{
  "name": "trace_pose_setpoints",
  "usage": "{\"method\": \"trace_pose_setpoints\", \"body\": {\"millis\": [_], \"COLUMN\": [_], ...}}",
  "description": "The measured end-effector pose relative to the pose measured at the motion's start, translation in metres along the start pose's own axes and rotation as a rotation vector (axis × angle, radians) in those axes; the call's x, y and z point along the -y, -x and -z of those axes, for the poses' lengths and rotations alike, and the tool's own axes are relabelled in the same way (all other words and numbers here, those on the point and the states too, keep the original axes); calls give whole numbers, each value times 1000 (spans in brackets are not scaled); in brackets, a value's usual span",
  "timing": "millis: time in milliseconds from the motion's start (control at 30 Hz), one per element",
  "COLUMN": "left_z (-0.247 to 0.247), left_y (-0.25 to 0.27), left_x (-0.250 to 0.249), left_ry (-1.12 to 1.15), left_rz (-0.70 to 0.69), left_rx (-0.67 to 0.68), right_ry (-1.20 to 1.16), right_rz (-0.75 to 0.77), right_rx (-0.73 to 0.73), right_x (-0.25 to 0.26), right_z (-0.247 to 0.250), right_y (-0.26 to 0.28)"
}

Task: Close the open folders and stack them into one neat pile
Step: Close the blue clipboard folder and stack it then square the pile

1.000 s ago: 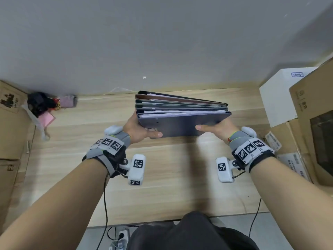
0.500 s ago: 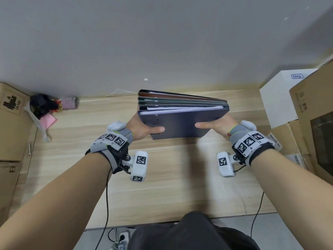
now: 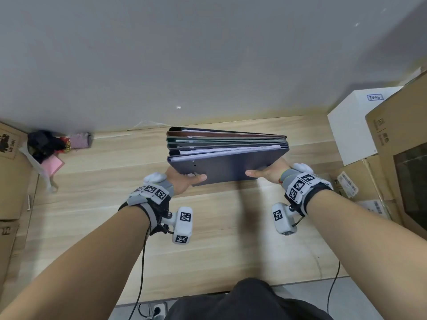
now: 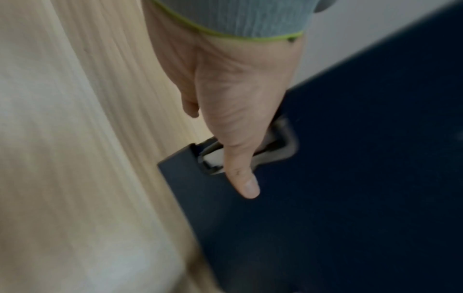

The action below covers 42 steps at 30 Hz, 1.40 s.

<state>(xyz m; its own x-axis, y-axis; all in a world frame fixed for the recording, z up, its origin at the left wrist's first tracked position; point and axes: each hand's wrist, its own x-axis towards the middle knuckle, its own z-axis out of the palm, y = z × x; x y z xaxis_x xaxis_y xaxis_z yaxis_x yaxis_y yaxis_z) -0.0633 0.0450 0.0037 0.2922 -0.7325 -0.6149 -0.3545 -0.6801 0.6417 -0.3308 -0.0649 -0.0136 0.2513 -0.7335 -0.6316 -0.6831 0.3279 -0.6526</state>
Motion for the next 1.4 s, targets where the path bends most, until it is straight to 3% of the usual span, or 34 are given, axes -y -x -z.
{"method": "trace_pose_setpoints", "body": {"millis": [100,167,300,333,433,667,800,933,1100,1233,1400], "left_z": [-5,-9,-16,-17,-26,-71,-116,-154,-184,-192,-191], "left_y": [3,-2,-21,-28,-42,-65,-73,-87,-105,-104,-104], "left_x": [0,-2,-3,-5,-27,-81,-94,-100,-111,-123,-134], "left_ry": [-244,-332,-46,-65,-75,43,4,49,-229,-321,-380], "left_rz": [171,199,-1,-57,-98,333,379,445,291,253,262], "left_rx": [91,116,-62,-60,112,336,320,355,305,303,277], "right_ry": [-7,-46,-75,-87,-213,-358,-268,-166,163,280,477], "right_rz": [-41,-56,-23,-36,-90,-452,-589,-564,-643,-599,-584], "right_rx": [23,2,-78,-67,1,147,192,189,162,-57,-56], "right_x": [-4,-8,-11,-11,-14,-39,-108,-196,-84,-72,-64], "right_z": [-8,-10,-5,0,24,78,104,127,141,145,140], "right_y": [0,-2,-10,-12,-15,-37,-87,-146,-81,-82,-90]}}
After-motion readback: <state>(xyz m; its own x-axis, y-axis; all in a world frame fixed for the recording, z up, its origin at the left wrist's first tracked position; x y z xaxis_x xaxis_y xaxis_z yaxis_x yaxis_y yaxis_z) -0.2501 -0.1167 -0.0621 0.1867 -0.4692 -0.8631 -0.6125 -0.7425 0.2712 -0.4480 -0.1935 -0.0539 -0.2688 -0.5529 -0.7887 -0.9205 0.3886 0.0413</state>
